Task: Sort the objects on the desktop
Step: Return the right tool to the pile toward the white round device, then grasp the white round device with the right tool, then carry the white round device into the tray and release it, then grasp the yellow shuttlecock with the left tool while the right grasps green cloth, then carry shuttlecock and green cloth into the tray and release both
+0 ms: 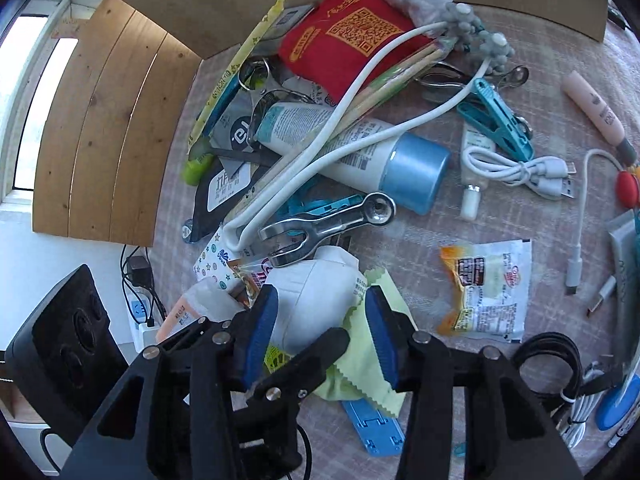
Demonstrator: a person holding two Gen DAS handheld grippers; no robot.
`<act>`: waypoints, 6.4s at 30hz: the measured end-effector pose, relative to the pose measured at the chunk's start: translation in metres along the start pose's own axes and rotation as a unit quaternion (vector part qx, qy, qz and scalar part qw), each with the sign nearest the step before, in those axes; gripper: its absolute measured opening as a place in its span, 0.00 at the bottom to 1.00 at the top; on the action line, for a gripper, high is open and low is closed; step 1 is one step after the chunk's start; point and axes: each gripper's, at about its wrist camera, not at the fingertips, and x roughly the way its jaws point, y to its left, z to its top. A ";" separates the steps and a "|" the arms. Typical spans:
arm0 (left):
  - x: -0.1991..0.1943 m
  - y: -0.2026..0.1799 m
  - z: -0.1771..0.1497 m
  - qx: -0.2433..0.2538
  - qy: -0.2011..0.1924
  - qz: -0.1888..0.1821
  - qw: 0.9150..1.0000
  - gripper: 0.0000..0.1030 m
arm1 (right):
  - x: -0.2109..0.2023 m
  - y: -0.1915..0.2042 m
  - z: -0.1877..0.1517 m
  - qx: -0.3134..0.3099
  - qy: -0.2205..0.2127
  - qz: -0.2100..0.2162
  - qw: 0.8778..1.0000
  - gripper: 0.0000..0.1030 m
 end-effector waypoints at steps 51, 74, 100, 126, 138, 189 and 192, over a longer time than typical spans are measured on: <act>0.038 -0.313 -0.043 0.200 0.066 -0.177 0.961 0.31 | -0.242 -0.206 -0.144 0.159 -0.197 -0.067 0.965 0.46; 0.048 -0.335 -0.082 0.256 0.111 -0.141 0.950 0.31 | -0.255 -0.262 -0.196 0.198 -0.206 -0.101 0.953 0.46; -0.037 -0.034 -0.069 0.056 -0.007 0.105 0.993 0.32 | -0.109 -0.035 -0.087 -0.142 -0.085 -0.125 0.978 0.46; -0.005 0.013 -0.065 0.035 0.024 0.117 0.992 0.38 | 0.019 0.027 -0.036 -0.246 0.026 -0.171 0.954 0.46; -0.008 0.010 -0.067 0.027 0.024 0.098 0.995 0.27 | 0.005 0.019 -0.029 -0.208 0.014 -0.124 0.970 0.08; 0.052 -0.372 -0.101 0.284 0.071 -0.065 0.954 0.25 | -0.305 -0.317 -0.167 0.139 -0.221 -0.217 0.941 0.04; 0.052 -0.380 -0.107 0.290 0.073 -0.071 0.952 0.30 | -0.306 -0.320 -0.171 0.138 -0.216 -0.230 0.939 0.07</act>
